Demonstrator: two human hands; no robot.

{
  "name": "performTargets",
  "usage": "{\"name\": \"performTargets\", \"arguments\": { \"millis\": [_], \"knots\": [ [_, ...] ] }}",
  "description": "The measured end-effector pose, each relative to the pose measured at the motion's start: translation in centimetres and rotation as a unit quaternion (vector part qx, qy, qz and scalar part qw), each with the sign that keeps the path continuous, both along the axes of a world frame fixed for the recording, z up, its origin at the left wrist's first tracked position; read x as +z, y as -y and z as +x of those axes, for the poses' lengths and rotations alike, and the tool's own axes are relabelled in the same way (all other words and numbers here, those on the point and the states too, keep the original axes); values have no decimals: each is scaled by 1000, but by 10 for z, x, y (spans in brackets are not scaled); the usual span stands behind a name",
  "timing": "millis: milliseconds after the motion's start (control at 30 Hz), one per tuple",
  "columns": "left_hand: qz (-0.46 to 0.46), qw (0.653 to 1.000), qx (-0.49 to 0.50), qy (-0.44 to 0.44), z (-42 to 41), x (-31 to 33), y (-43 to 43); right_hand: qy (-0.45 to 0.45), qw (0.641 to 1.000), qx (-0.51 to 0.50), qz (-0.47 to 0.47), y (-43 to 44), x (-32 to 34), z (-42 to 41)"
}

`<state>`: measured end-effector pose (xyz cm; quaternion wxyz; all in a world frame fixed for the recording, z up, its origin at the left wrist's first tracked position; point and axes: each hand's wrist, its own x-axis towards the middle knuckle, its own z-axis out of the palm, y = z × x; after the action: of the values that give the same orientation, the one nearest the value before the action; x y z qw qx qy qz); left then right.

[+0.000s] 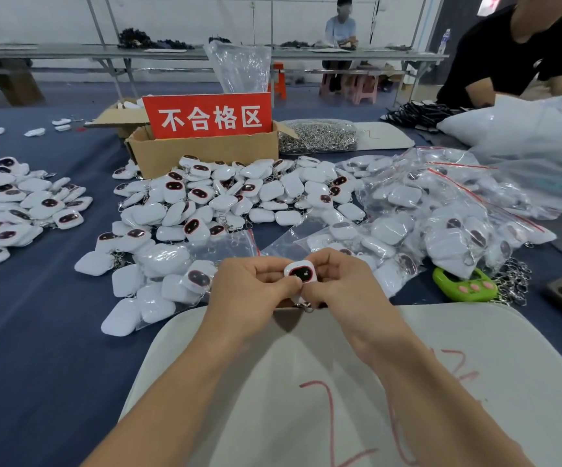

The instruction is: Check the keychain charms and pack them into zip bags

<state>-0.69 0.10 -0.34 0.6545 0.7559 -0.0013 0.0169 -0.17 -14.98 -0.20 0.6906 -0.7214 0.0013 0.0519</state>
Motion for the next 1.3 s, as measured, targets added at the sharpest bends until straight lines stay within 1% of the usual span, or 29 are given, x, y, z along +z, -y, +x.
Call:
{"name": "performTargets", "arguments": {
  "millis": [100, 200, 300, 433, 533, 600, 700, 733, 800, 867, 933, 1067, 1133, 1200, 1300],
  "knots": [
    [-10, 999, -30, 3, 1, -4, -4, 19, 1000, -17, -6, -1, -1, -3],
    [-3, 999, -39, 4, 2, -7, -6, 52, 997, -29, -45, -3, -4, -5],
    [-6, 999, -33, 3, 2, -8, -3, 62, 996, -25, -56, -1, -5, -5],
    [22, 1000, 4, 15, 1, -6, 2, 69, 996, -34, -54, 0, -6, -2],
    [88, 994, 29, 59, -2, -2, 3, 114, 988, -61, -88, -1, -6, -2],
    [158, 982, 40, 99, -5, 0, 3, 143, 981, -86, -103, -1, -3, 0],
    [297, 938, 95, 149, -8, 0, 5, 172, 973, -101, -120, -1, -1, -1],
    [311, 929, 109, 171, -9, 1, 5, 191, 965, -107, -141, -2, -1, -2],
    [292, 924, 114, 217, -12, 2, 5, 228, 952, -116, -167, -5, 1, -6],
    [270, 929, 100, 231, -14, 4, 5, 245, 947, -123, -166, -6, 2, -9],
    [250, 941, 86, 211, -14, 5, 4, 248, 945, -126, -170, -6, 2, -9],
    [204, 960, 95, 170, -10, 2, 2, 249, 947, -127, -161, -7, 4, -8],
    [147, 976, 70, 142, -7, 1, 3, 250, 946, -121, -165, -7, 5, -7],
    [61, 990, 50, 115, -4, 0, 4, 257, 945, -101, -172, -6, 6, -8],
    [-54, 996, 47, 45, -1, 3, 4, 259, 943, -54, -201, -5, 4, -8]
  ]
}}
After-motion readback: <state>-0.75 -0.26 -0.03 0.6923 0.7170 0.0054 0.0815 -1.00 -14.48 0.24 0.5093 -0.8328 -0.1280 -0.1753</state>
